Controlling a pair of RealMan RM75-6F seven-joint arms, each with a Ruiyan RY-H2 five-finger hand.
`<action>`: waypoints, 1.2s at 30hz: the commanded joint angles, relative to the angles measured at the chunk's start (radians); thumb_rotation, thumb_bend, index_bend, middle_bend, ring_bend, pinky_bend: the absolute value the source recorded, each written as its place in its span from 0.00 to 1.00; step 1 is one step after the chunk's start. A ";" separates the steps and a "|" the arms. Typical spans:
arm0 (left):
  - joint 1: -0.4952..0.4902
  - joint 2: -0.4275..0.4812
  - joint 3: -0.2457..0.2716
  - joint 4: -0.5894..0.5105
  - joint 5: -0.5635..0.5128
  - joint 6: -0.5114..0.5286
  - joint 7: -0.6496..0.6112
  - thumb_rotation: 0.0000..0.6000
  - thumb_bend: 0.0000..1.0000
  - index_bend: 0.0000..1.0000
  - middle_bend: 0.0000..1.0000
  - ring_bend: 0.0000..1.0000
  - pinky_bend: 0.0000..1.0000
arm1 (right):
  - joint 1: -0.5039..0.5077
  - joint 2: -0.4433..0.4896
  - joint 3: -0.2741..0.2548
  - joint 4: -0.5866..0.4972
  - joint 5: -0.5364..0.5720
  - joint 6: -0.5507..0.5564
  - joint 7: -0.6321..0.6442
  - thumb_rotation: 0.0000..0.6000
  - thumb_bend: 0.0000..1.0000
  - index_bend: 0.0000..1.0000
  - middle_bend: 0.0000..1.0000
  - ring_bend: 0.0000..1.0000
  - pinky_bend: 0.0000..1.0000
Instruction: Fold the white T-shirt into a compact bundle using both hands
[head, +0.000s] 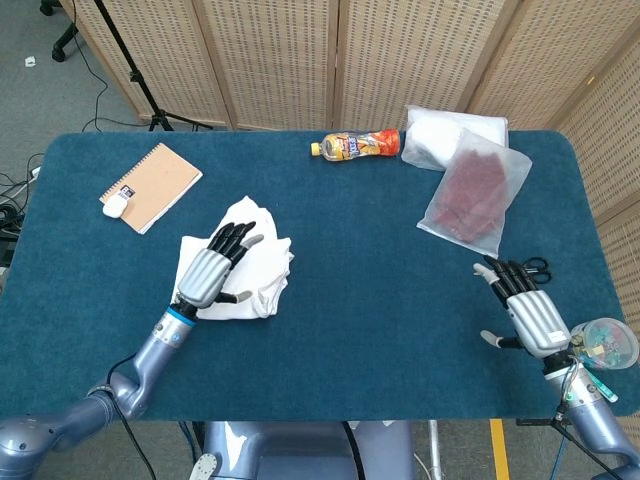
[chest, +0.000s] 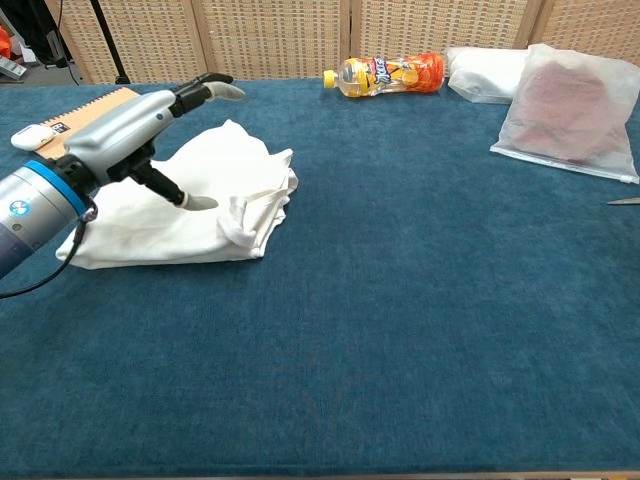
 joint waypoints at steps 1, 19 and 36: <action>-0.022 -0.035 -0.013 0.023 -0.009 -0.024 0.004 1.00 0.00 0.00 0.00 0.00 0.00 | 0.000 0.000 0.000 0.000 0.001 -0.001 0.000 1.00 0.04 0.00 0.00 0.00 0.00; -0.078 -0.150 -0.044 0.116 -0.018 -0.021 -0.011 1.00 0.00 0.00 0.00 0.00 0.00 | -0.004 0.007 -0.002 -0.005 -0.008 0.011 0.008 1.00 0.04 0.00 0.00 0.00 0.00; 0.236 0.589 -0.003 -0.664 -0.228 0.042 0.354 1.00 0.00 0.00 0.00 0.00 0.00 | -0.048 -0.023 0.057 -0.035 0.092 0.071 -0.229 1.00 0.00 0.00 0.00 0.00 0.00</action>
